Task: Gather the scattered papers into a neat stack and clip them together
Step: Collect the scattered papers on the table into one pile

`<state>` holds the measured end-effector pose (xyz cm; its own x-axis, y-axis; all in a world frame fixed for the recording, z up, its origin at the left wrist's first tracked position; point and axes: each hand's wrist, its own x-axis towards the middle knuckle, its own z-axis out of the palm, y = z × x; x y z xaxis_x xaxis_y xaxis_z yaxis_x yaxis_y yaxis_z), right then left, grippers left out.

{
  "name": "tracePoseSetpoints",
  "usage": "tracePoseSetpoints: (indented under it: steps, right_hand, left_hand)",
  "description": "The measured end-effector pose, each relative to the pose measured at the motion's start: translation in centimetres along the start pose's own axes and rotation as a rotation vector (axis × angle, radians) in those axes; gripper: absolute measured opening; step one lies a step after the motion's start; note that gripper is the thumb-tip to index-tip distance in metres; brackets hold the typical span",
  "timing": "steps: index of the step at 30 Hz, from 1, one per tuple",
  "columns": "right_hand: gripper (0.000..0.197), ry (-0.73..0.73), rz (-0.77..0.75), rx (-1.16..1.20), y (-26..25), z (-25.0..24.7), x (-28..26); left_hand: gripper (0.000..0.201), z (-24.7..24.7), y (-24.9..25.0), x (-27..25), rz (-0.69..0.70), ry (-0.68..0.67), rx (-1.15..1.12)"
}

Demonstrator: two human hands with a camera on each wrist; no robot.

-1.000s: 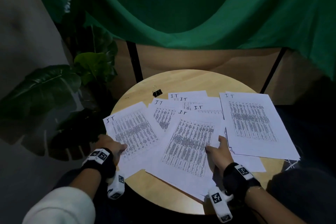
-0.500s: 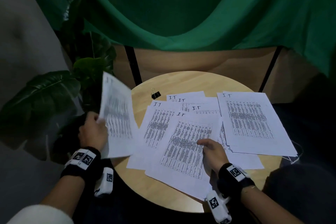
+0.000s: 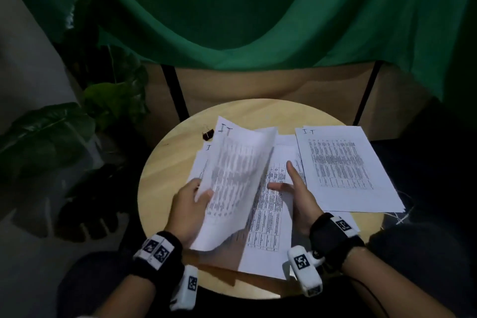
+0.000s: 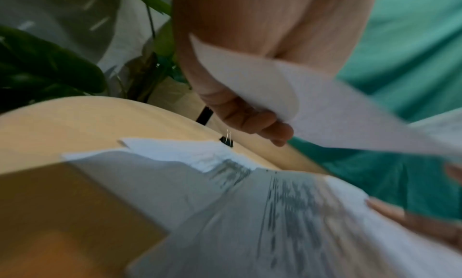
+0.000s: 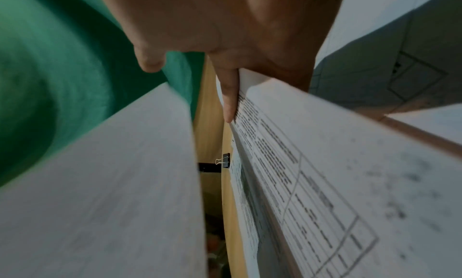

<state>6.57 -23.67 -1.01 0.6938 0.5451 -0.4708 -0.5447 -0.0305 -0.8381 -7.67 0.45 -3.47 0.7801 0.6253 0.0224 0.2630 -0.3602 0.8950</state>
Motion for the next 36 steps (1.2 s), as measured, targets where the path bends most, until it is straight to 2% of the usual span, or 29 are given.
tracePoseSetpoints:
  steps: [2,3,4,7,8,10,12,13,14,17,20,23,26,31,32,36]
  right_hand:
    - [0.083,0.004,-0.014,-0.008,-0.3,-0.7,0.1]
    - [0.073,0.013,-0.02,-0.024,-0.5,-0.9,0.1]
    - [0.06,0.031,-0.027,-0.028,-0.8,-1.0,-0.1]
    - [0.012,0.13,-0.087,-0.148,-0.1,-1.6,0.3]
    - [0.015,0.186,-0.104,-0.224,0.3,-1.8,0.5]
    - [0.024,0.205,-0.14,-0.283,0.8,-2.5,0.9]
    - [0.04,0.198,-0.183,-0.238,-0.5,-2.8,0.5]
    - [0.043,0.189,-0.208,-0.206,-1.9,-3.3,0.2]
    - [0.045,0.176,-0.244,-0.189,-3.4,-4.1,0.1]
    - [0.047,0.163,-0.366,-0.162,-8.3,-7.4,0.6]
    - [0.068,0.212,-0.361,-0.141,-11.3,-11.9,2.9]
    - [0.086,0.269,-0.321,-0.127,-13.4,-16.0,5.0]
    - [0.08,0.326,-0.229,-0.3,-13.0,-20.1,8.2]
    - [0.063,0.43,-0.135,-0.779,-11.0,-23.4,12.0]
    - [0.061,0.45,-0.133,-0.853,-10.7,-23.4,12.2]
    - [0.044,0.545,-0.138,-1.097,-9.7,-22.9,12.8]
  left_hand:
    - [0.029,2.1,-1.2,-0.2,0.029,-0.037,0.146]
    - [0.021,3.0,-1.3,-0.2,0.031,-0.023,0.19]
    - [0.01,3.7,-1.1,-0.4,0.043,-0.004,0.211]
    - [0.007,5.2,0.0,-0.6,0.058,-0.005,0.224]
    - [0.008,5.3,0.3,-0.4,0.061,-0.031,0.203]
    - [0.015,5.2,0.3,0.5,0.015,-0.046,0.156]
    - [0.017,4.3,0.2,1.8,-0.055,0.019,0.294]
    - [0.024,3.7,0.0,2.4,-0.098,0.054,0.427]
    - [0.041,3.0,-0.4,2.9,-0.168,0.071,0.545]
    - [0.083,0.8,-1.3,4.3,-0.43,0.062,0.732]
    - [0.096,-0.4,-2.0,5.5,-0.483,0.049,0.782]
    - [0.083,-1.1,-2.0,6.6,-0.498,0.017,0.692]
    - [0.06,-1.4,-2.3,6.9,-0.48,0.012,0.599]
    - [0.019,-2.0,-2.0,6.6,-0.344,0.177,0.726]
    - [0.018,-2.2,-1.9,6.6,-0.331,0.201,0.761]
    - [0.033,-3.6,-0.6,6.4,-0.297,0.249,0.797]
